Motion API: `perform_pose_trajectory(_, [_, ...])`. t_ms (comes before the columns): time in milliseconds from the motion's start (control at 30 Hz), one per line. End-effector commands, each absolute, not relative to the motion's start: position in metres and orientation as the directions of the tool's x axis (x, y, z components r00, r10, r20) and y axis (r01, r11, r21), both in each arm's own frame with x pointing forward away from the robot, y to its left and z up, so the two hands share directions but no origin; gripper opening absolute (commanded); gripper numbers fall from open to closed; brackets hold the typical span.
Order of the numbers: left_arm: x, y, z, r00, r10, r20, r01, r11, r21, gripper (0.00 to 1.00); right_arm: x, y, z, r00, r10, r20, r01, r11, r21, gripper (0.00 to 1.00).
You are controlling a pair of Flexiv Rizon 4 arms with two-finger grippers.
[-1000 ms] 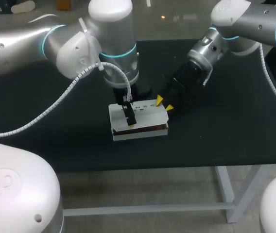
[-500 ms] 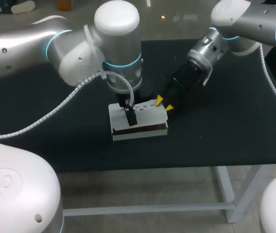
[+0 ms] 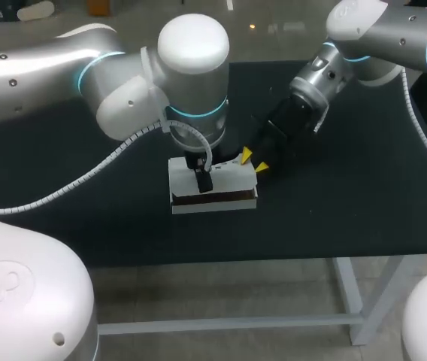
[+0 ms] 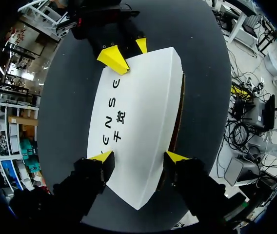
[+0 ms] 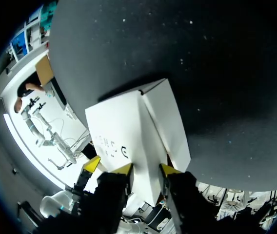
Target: Assemble the packaging by folding the flat box into shape, placing the metal phone stand inside, and closing the box properly
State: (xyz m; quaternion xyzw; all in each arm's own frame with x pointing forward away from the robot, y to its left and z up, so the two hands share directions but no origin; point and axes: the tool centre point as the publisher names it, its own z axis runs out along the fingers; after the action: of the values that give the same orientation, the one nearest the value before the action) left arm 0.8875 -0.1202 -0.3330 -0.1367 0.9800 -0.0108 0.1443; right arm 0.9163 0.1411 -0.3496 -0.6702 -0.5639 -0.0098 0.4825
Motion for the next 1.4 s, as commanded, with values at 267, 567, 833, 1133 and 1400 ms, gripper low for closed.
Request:
perform_pose_trajectory(267, [0.891,-0.125,-0.332,-0.911,-0.279,-0.304,-0.277,0.959,-0.052,0.42,0.917,0.142,-0.35,0.363,0.746,0.558,0.764,0.105,-0.637,0.36])
perform_pose_trajectory(567, [0.891,-0.125,-0.332,-0.909,-0.274,-0.314,-0.271,0.961,-0.053,0.34,0.917,0.142,-0.35,0.363,0.746,0.558,0.764,0.105,-0.637,0.36])
perform_pose_trajectory(833, [0.889,-0.126,-0.332,-0.905,-0.269,-0.329,-0.265,0.963,-0.058,0.19,0.917,0.142,-0.35,0.363,0.746,0.558,0.764,0.105,-0.637,0.36])
perform_pose_trajectory(1133, [0.884,-0.128,-0.332,-0.904,-0.255,-0.342,-0.252,0.966,-0.054,0.19,0.917,0.142,-0.35,0.363,0.746,0.558,0.764,0.105,-0.637,0.37])
perform_pose_trajectory(1400, [0.881,-0.128,-0.333,-0.904,-0.248,-0.348,-0.247,0.968,-0.049,0.21,0.915,0.143,-0.35,0.351,0.754,0.555,0.766,0.109,-0.633,0.41])
